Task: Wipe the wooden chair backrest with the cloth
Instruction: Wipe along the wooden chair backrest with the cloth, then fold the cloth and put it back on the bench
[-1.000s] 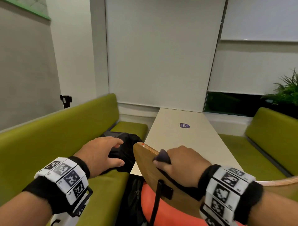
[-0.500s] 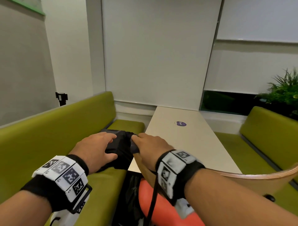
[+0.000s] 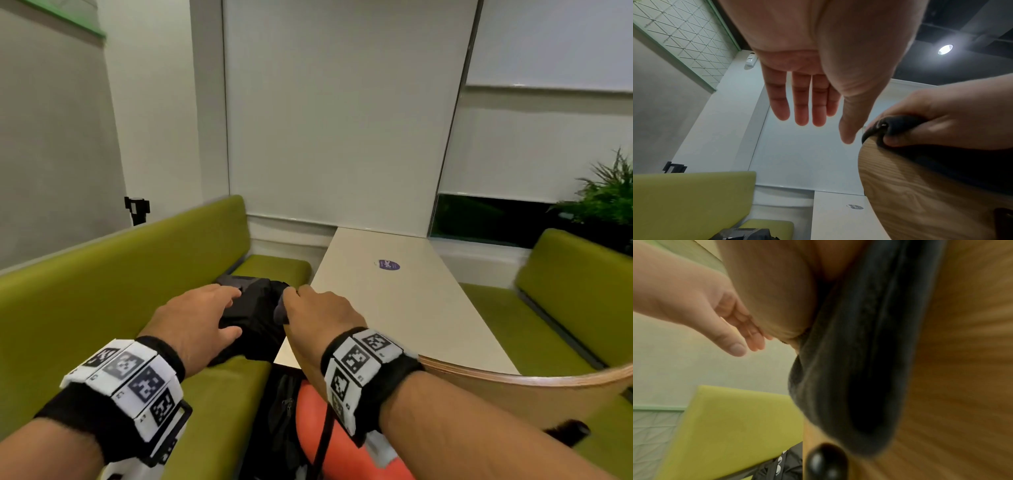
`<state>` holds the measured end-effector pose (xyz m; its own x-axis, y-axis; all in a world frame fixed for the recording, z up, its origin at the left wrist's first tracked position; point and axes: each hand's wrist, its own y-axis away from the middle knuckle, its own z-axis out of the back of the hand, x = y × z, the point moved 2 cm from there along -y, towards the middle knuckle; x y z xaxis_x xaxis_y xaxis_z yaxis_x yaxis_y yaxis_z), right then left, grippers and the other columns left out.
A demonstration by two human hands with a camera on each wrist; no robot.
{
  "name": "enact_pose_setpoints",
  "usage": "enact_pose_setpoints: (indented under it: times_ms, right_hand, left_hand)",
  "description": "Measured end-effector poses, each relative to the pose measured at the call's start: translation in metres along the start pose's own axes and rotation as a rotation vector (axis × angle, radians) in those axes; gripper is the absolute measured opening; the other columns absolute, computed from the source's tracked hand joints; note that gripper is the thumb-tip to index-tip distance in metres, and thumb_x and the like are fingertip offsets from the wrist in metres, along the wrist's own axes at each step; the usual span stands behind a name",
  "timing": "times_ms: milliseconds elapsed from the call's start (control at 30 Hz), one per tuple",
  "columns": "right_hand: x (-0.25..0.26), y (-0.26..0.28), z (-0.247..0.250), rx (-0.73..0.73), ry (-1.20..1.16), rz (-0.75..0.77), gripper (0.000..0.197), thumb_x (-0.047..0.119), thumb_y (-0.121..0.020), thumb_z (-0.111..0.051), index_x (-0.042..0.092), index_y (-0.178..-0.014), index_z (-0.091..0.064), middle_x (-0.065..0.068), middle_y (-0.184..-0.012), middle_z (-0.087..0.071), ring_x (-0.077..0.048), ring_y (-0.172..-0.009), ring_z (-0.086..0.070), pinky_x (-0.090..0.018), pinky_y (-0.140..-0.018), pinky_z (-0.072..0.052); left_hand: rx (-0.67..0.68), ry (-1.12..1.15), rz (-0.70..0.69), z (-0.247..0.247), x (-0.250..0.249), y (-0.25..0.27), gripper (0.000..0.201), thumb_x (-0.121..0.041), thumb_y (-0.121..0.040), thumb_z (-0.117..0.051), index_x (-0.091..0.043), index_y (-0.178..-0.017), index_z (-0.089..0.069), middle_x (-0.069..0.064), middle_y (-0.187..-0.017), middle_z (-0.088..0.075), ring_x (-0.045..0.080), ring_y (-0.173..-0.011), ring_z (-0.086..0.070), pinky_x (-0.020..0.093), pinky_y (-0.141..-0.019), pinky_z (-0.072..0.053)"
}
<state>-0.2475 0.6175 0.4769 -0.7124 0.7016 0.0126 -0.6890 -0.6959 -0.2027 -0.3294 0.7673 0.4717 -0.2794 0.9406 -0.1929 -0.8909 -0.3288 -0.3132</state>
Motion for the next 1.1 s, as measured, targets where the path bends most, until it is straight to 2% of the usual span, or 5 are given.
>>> enact_pose_setpoints:
  times_ms: [133, 233, 367, 733, 1100]
  right_hand:
    - [-0.026, 0.031, 0.005, -0.002, -0.097, 0.062, 0.033, 0.011, -0.089, -0.044, 0.024, -0.119, -0.037, -0.007, -0.106, -0.053, -0.036, -0.088, -0.056, -0.043, -0.071, -0.048]
    - [-0.052, 0.059, 0.009, 0.004, -0.145, 0.059, 0.030, 0.022, -0.090, -0.052, 0.045, -0.091, -0.032, 0.007, -0.087, -0.051, -0.028, -0.080, -0.055, -0.041, -0.071, -0.051]
    - [-0.088, 0.099, 0.018, -0.003, -0.132, 0.062, 0.008, 0.047, -0.095, -0.041, 0.040, -0.093, -0.041, 0.011, -0.088, -0.059, -0.022, -0.083, -0.057, -0.033, -0.069, -0.043]
    - [-0.206, 0.163, 0.027, -0.089, 0.055, 0.106, 0.088, 0.085, -0.066, 0.012, 0.032, -0.090, -0.054, 0.012, -0.077, -0.065, -0.011, -0.069, -0.060, -0.029, -0.065, -0.046]
    - [-0.287, 0.182, 0.037, -0.195, -0.117, 0.190, 0.058, 0.074, -0.085, -0.025, 0.027, -0.072, -0.055, 0.012, -0.060, -0.060, -0.007, -0.053, -0.049, -0.026, -0.050, -0.032]
  left_hand:
    - [0.013, 0.027, -0.051, -0.006, -0.020, -0.004, 0.054, -0.040, -0.084, -0.064, -0.030, -0.133, -0.046, -0.012, -0.127, -0.058, 0.012, -0.115, -0.055, 0.034, -0.094, -0.049]
    - [0.001, 0.064, -0.086, -0.008, -0.037, -0.005, 0.052, -0.042, -0.084, -0.064, -0.031, -0.132, -0.048, -0.011, -0.127, -0.058, 0.013, -0.114, -0.055, 0.034, -0.094, -0.049]
    - [-0.059, 0.117, -0.145, -0.004, -0.061, -0.004, 0.044, -0.047, -0.086, -0.059, -0.030, -0.126, -0.054, -0.010, -0.122, -0.060, 0.013, -0.110, -0.057, 0.035, -0.091, -0.050]
    - [-0.125, 0.231, -0.252, 0.004, -0.151, 0.003, 0.037, -0.049, -0.085, -0.054, -0.028, -0.114, -0.063, -0.013, -0.109, -0.063, 0.010, -0.099, -0.057, 0.033, -0.089, -0.048]
    - [-0.025, 0.200, -0.381, -0.028, -0.281, 0.012, 0.052, -0.064, -0.082, -0.039, -0.032, -0.118, -0.060, -0.016, -0.113, -0.063, 0.006, -0.109, -0.056, 0.033, -0.095, -0.046]
